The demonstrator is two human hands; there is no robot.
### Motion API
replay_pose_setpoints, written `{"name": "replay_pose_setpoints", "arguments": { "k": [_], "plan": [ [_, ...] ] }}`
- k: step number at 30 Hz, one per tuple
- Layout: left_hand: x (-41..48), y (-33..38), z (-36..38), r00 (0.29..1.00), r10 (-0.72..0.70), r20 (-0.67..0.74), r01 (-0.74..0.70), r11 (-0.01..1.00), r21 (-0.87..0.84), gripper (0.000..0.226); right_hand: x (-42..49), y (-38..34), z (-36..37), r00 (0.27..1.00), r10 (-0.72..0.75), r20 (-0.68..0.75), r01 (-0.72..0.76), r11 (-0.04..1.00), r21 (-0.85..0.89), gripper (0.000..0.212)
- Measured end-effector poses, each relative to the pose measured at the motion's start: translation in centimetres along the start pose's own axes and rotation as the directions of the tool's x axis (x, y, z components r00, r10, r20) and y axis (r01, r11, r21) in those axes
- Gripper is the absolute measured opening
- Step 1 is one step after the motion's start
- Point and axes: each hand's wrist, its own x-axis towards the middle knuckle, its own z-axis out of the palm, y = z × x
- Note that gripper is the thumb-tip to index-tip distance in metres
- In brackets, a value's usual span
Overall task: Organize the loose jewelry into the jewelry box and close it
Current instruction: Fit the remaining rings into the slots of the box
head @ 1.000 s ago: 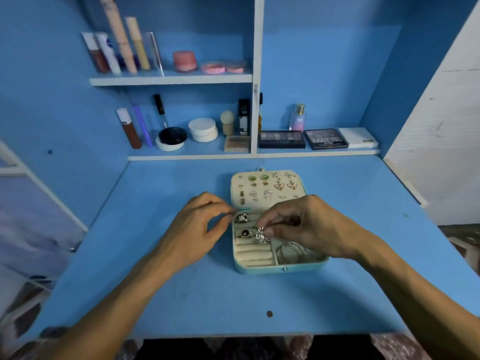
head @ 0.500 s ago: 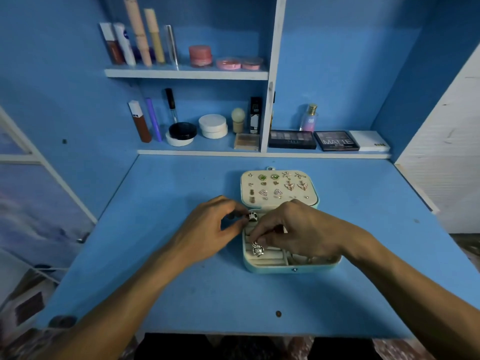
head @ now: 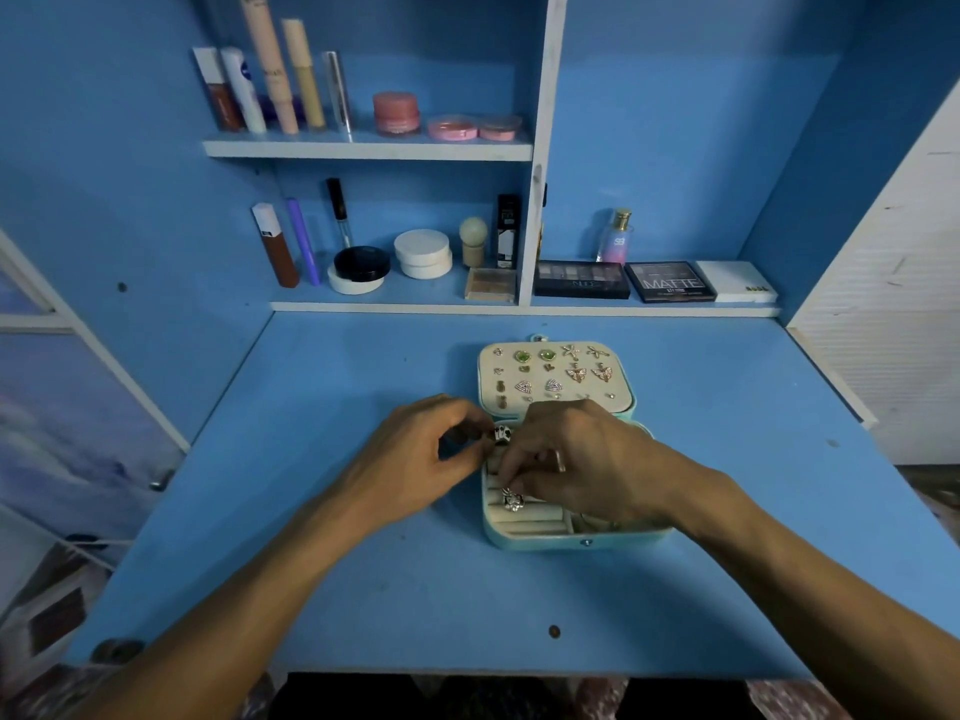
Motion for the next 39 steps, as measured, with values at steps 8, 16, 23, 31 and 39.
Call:
{"name": "replay_pose_setpoints", "arguments": {
  "k": [8, 16, 23, 31, 39],
  "plan": [
    [0.0, 0.1, 0.0, 0.999, -0.046, 0.016, 0.048, 0.996, -0.076, 0.012, -0.3, 0.1, 0.5, 0.999, 0.01, -0.049, -0.009, 1.0, 0.005, 0.019],
    [0.1, 0.6, 0.0, 0.995, -0.091, 0.037, 0.096, 0.987, -0.13, 0.012, -0.9, 0.8, 1.3, 0.989, -0.072, -0.13, 0.069, 0.997, -0.027, 0.015],
    [1.1, 0.5, 0.1, 0.966, -0.257, -0.016, 0.253, 0.961, -0.11, 0.013, -1.8, 3.1, 0.6, 0.91, 0.078, -0.406, 0.024, 0.971, 0.239, 0.011],
    [4.3, 0.7, 0.8, 0.837, -0.547, 0.025, 0.522, 0.783, -0.339, 0.014, -2.1, 8.1, -2.0, 0.747, 0.542, -0.385, -0.446, 0.838, 0.315, 0.022],
    [5.9, 0.2, 1.1, 0.79, -0.595, 0.149, 0.585, 0.66, -0.471, 0.02, -1.1, 9.0, -1.6, 0.699, 0.672, -0.243, -0.491, 0.699, 0.519, 0.041]
  ]
}}
